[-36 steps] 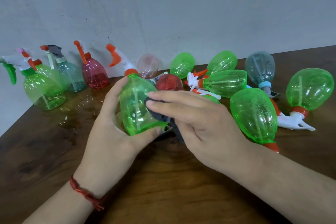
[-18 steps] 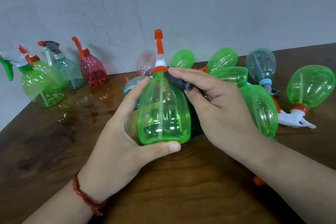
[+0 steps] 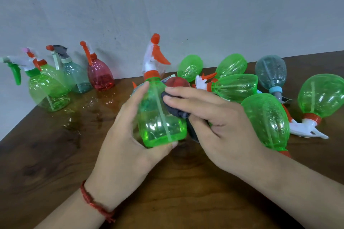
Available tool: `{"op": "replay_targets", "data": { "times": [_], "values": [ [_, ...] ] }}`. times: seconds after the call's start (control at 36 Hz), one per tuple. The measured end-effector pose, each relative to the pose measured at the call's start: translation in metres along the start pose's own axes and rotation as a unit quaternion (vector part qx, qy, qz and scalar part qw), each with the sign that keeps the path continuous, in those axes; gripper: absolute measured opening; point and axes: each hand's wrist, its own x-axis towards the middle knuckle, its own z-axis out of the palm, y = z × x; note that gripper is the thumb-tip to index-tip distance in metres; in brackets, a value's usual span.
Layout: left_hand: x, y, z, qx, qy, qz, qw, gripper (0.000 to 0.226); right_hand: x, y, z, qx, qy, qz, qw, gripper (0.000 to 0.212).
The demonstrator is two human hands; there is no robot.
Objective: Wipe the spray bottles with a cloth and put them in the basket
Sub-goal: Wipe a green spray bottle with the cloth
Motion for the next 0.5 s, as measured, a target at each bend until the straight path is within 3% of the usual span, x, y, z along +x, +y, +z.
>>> {"op": "replay_targets", "data": {
  "times": [0.28,0.5],
  "values": [
    [0.006,0.001,-0.007,-0.09,0.065,-0.079,0.991,0.106,-0.003,-0.003,0.006,-0.04,-0.077,-0.064,0.994,0.055],
    [-0.003,0.004,0.002,0.002,-0.018,0.0,1.0,0.113,0.003,0.006,0.0,0.031,0.026,0.052,0.998,0.05]
  ]
}}
